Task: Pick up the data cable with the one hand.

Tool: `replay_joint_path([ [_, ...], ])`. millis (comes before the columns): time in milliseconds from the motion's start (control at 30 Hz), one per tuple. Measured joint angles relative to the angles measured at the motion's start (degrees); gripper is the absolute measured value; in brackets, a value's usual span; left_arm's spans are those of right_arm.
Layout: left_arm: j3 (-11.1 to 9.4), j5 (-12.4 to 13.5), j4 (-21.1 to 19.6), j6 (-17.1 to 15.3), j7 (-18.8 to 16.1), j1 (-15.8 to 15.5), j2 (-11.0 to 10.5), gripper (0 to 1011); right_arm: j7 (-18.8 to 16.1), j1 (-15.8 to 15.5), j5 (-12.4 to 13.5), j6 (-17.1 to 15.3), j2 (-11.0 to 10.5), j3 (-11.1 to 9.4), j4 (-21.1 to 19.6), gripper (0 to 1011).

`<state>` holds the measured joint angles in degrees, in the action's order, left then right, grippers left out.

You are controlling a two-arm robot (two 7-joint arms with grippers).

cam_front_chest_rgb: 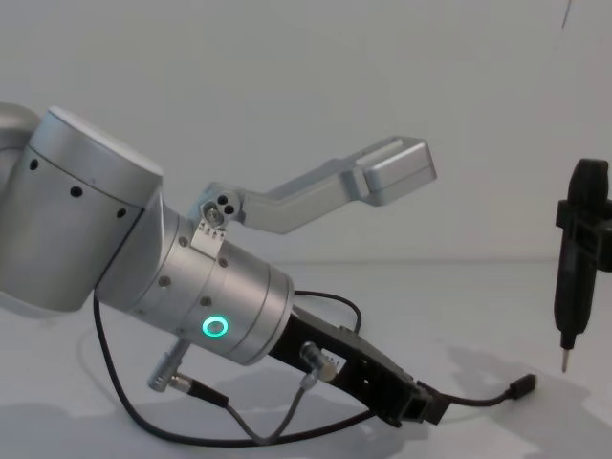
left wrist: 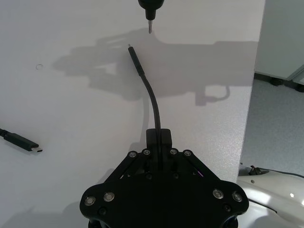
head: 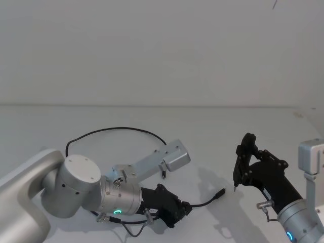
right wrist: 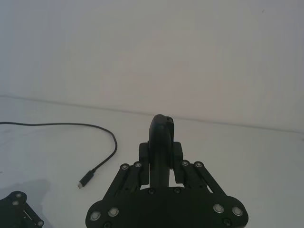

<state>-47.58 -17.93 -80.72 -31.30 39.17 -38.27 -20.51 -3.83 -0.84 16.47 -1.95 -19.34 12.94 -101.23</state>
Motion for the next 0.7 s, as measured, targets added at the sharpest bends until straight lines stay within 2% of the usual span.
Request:
replay_joint_path([
  [200, -0.16, 0.11, 0.00, 0.12, -0.08, -0.03, -0.04, 40, -0.08, 0.06, 0.29, -0.19, 0.23, -0.29, -0.19, 279],
  [367, -0.44, 0.91, -0.34, 1.57, -0.46, 0.03, -0.64, 40, -0.50, 0.42, 1.13, -0.72, 0.57, -0.71, -0.80, 279],
  [700, -0.25, 3.21, -2.24, 6.60, -1.97, 1.15, -2.90, 40, -1.92, 2.21, 2.81, -1.96, 1.35, -1.35, -1.81, 279],
])
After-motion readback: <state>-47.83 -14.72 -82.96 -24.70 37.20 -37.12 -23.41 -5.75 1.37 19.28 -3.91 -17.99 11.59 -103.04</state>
